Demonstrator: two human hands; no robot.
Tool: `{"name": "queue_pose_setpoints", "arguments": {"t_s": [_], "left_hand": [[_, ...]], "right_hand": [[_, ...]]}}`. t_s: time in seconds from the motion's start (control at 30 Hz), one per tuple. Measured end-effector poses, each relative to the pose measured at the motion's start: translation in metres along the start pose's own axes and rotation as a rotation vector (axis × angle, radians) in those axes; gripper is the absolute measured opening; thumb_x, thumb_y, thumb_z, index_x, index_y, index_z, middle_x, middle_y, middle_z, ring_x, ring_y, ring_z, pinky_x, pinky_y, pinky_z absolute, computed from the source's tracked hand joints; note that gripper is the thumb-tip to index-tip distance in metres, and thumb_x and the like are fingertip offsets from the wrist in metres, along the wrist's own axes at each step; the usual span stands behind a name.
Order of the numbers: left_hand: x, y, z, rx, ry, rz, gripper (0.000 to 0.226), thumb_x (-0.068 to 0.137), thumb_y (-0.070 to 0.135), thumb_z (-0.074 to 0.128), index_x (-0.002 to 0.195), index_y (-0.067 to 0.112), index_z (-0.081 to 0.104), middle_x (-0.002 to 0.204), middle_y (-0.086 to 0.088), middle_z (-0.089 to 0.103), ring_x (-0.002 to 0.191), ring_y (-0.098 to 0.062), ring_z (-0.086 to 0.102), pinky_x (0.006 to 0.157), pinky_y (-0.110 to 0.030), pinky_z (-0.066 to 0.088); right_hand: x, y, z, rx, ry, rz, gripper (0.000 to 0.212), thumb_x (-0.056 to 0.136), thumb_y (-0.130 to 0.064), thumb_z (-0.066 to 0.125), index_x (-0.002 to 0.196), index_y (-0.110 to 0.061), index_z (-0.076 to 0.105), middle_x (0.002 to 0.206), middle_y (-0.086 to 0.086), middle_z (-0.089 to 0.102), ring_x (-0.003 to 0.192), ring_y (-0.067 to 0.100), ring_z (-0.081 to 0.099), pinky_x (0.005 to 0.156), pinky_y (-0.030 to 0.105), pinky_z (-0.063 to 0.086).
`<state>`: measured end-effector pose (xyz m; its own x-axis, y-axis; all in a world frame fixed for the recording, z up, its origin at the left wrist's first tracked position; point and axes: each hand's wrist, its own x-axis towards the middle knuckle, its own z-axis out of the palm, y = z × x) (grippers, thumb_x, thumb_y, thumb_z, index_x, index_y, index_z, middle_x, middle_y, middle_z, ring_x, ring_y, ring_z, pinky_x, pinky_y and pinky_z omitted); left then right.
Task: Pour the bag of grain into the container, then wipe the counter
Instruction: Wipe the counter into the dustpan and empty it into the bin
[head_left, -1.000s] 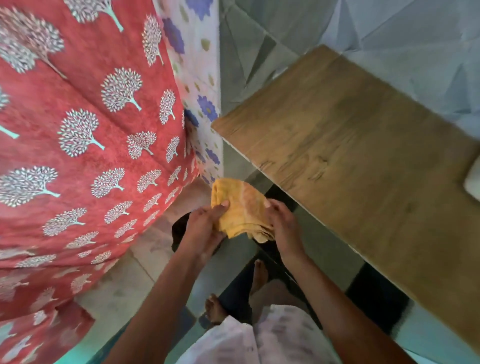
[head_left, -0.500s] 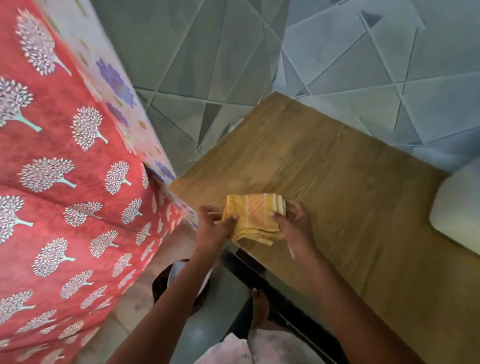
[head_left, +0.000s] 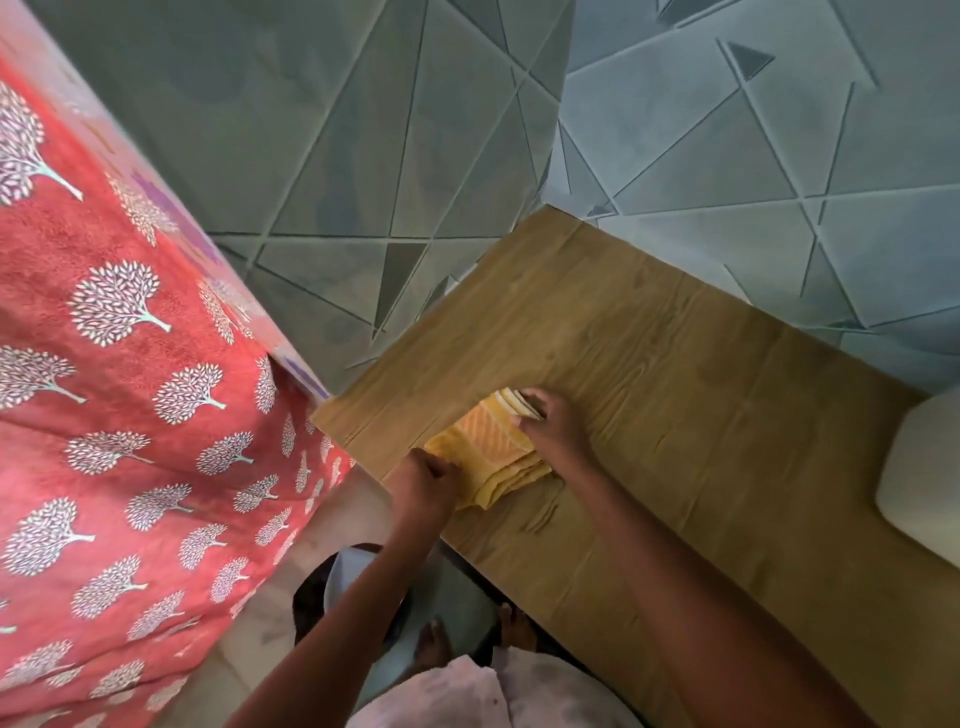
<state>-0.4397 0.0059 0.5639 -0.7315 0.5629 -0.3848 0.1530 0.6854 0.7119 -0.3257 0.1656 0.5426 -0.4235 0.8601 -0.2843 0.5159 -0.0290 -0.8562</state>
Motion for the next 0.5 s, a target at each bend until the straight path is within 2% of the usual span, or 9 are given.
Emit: {"name": "queue_pose_setpoints", "arguments": {"t_s": [0.07,0.17,0.27,0.33,0.4,0.5], "left_hand": [[0.002,0.001,0.001,0.022,-0.007,0.025,0.002,0.088,0.011,0.059,0.09,0.012,0.059,0.084,-0.006,0.066,0.073,-0.019,0.061,0.055,-0.031,0.049],[0.004,-0.003,0.005,0.108,-0.041,0.073,0.011,0.091,0.018,0.06,0.098,0.013,0.054,0.089,-0.002,0.062,0.079,-0.022,0.062,0.069,-0.043,0.059],[0.0,-0.012,0.01,0.265,0.011,0.163,0.035,0.091,0.027,0.065,0.115,0.013,0.044,0.106,-0.003,0.049,0.089,-0.022,0.053,0.076,-0.045,0.056],[0.0,-0.02,0.014,0.371,0.083,0.34,0.046,0.088,0.029,0.069,0.124,0.015,0.043,0.117,-0.005,0.041,0.097,-0.02,0.045,0.082,-0.041,0.053],[0.002,-0.025,0.017,0.483,0.085,0.498,0.051,0.09,0.037,0.067,0.132,0.019,0.046,0.129,-0.004,0.04,0.11,-0.02,0.042,0.094,-0.037,0.047],[0.004,-0.027,0.02,0.542,0.028,0.523,0.053,0.093,0.039,0.063,0.139,0.018,0.049,0.142,-0.004,0.041,0.126,-0.024,0.041,0.104,-0.04,0.037]], "right_hand": [[0.006,-0.005,0.004,-0.05,-0.021,-0.041,0.043,0.088,-0.006,0.072,0.13,-0.007,0.062,0.125,0.01,0.067,0.112,0.017,0.063,0.087,0.027,0.049],[0.015,-0.012,0.008,-0.193,-0.038,-0.082,0.043,0.089,-0.011,0.072,0.131,-0.011,0.062,0.127,0.008,0.065,0.116,0.022,0.061,0.086,0.024,0.045],[0.013,-0.01,0.014,-0.365,0.053,-0.187,0.04,0.085,-0.016,0.073,0.124,-0.014,0.064,0.12,0.009,0.064,0.113,0.029,0.061,0.092,0.035,0.051],[0.006,-0.001,0.017,-0.465,0.15,-0.335,0.039,0.078,-0.015,0.074,0.116,-0.015,0.067,0.111,0.009,0.063,0.105,0.031,0.06,0.089,0.044,0.053],[-0.003,0.006,0.018,-0.502,0.134,-0.419,0.034,0.077,-0.013,0.073,0.11,-0.013,0.069,0.107,0.008,0.062,0.1,0.029,0.061,0.085,0.044,0.054],[-0.004,0.019,0.014,-0.517,0.061,-0.45,0.024,0.082,-0.015,0.067,0.105,-0.011,0.069,0.111,0.003,0.063,0.102,0.024,0.063,0.086,0.046,0.054]]}}
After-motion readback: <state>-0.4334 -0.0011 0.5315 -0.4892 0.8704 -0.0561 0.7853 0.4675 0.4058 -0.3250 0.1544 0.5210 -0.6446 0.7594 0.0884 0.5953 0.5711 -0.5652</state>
